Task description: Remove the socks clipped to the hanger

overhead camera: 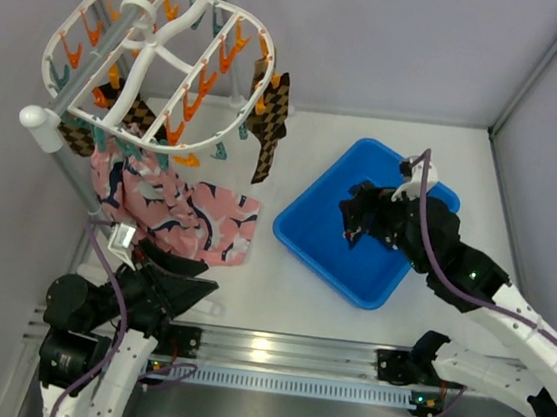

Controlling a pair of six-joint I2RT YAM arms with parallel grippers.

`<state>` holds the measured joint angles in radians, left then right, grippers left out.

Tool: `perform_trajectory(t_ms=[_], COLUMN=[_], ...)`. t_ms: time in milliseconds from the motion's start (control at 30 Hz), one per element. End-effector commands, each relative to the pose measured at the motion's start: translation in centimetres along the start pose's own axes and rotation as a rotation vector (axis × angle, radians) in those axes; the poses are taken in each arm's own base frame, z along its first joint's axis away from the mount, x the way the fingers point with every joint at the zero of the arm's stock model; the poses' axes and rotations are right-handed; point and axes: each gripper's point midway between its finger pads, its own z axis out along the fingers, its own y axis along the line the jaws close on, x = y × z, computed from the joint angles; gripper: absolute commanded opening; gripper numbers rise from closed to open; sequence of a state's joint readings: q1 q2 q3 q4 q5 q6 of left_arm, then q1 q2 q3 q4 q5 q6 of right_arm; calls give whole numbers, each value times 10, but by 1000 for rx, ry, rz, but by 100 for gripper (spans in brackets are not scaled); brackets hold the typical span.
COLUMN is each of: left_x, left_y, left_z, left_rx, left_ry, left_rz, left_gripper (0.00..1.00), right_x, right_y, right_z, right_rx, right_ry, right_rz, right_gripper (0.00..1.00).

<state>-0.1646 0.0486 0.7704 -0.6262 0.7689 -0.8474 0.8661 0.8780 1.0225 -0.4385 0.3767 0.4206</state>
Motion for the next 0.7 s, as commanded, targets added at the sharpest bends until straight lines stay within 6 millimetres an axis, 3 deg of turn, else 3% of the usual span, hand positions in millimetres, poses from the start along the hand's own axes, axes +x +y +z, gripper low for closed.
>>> perform_trajectory(t_ms=[0, 100, 167, 200, 267, 300, 367, 400, 500, 533, 567, 600, 667], left_x=[0, 4, 3, 2, 2, 2, 4, 6, 10, 10, 11, 12, 12], left_y=[0, -2, -1, 0, 1, 1, 0, -3, -5, -5, -6, -7, -8], left_z=[1, 0, 1, 1, 2, 2, 1, -1, -2, -2, -2, -3, -3], left_rx=[18, 31, 28, 25, 22, 23, 27, 40, 55, 57, 59, 67, 72], left_ry=[-12, 5, 5, 6, 8, 9, 10, 12, 33, 35, 39, 46, 48], left_rz=[-1, 9, 14, 16, 23, 28, 24, 24, 8, 6, 4, 17, 29], left_gripper=[98, 98, 98, 98, 98, 98, 98, 98, 98, 98, 98, 98, 98], right_x=[24, 26, 22, 2, -13, -31, -44, -63, -80, -83, -74, -92, -85], right_y=[-50, -29, 7, 29, 65, 79, 100, 113, 130, 129, 126, 122, 114], right_z=[1, 21, 33, 47, 56, 73, 89, 108, 144, 154, 174, 180, 202], right_rx=[221, 123, -56, -144, -313, -345, -416, -427, -438, -426, -407, -387, -371], right_ry=[110, 100, 86, 1, -42, -76, -62, -84, -95, -99, -74, -106, -78], right_rz=[-62, -71, -75, -88, -126, -170, -220, -270, -361, -401, -415, -423, -430], right_gripper=[100, 99, 100, 99, 99, 100, 100, 99, 100, 99, 99, 100, 99])
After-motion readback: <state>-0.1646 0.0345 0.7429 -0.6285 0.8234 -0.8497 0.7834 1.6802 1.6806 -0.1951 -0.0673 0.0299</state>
